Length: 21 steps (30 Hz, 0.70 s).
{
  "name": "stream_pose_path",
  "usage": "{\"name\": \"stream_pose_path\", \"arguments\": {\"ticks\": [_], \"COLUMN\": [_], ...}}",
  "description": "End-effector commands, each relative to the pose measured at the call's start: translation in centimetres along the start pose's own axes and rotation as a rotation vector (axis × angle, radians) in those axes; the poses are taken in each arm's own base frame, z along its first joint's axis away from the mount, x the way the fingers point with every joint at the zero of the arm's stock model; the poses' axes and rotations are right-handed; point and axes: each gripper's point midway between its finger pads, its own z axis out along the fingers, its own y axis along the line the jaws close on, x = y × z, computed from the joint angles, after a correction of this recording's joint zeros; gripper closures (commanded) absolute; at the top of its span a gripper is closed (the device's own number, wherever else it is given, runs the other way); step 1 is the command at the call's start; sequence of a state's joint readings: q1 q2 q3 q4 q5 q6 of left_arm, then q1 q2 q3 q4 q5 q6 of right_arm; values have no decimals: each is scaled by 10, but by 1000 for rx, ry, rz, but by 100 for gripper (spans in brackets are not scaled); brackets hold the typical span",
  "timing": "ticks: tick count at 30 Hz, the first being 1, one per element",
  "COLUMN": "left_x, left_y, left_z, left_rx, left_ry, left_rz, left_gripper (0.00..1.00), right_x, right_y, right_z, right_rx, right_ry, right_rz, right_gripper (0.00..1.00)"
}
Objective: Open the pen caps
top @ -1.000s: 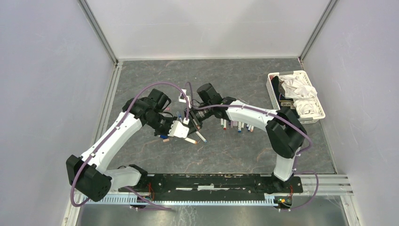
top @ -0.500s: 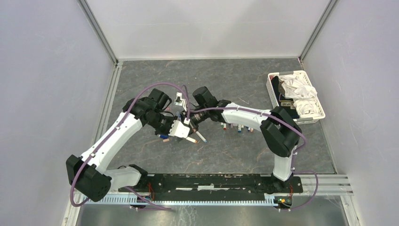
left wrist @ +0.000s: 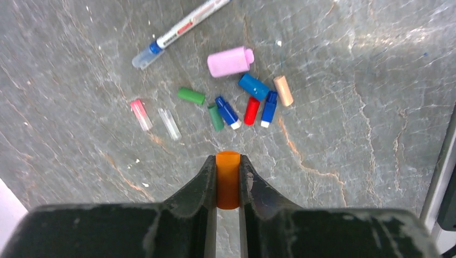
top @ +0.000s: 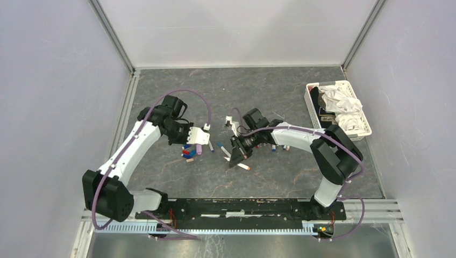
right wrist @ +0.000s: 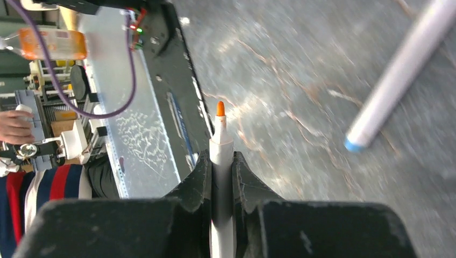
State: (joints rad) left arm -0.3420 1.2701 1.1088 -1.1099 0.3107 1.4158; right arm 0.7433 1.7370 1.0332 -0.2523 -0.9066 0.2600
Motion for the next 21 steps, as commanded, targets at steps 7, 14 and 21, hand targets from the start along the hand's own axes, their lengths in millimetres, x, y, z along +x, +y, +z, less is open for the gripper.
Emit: {"name": "stream_pose_path", "arguments": {"ticks": [7, 14, 21], "left_x": [2, 14, 22], "left_y": [21, 15, 15], "left_z": [22, 60, 76], "left_rx": [-58, -15, -13], "left_ry": [-69, -56, -30], "left_rz": [-182, -388, -472], "left_gripper": [98, 96, 90], "right_x": [-50, -81, -76], "right_y": [-105, -151, -176], "right_z": [-78, -125, -157], "right_rx": [637, 1001, 1202], "right_ry": [-206, -382, -448], "right_rz": [87, 149, 192], "right_gripper": [100, 100, 100]}}
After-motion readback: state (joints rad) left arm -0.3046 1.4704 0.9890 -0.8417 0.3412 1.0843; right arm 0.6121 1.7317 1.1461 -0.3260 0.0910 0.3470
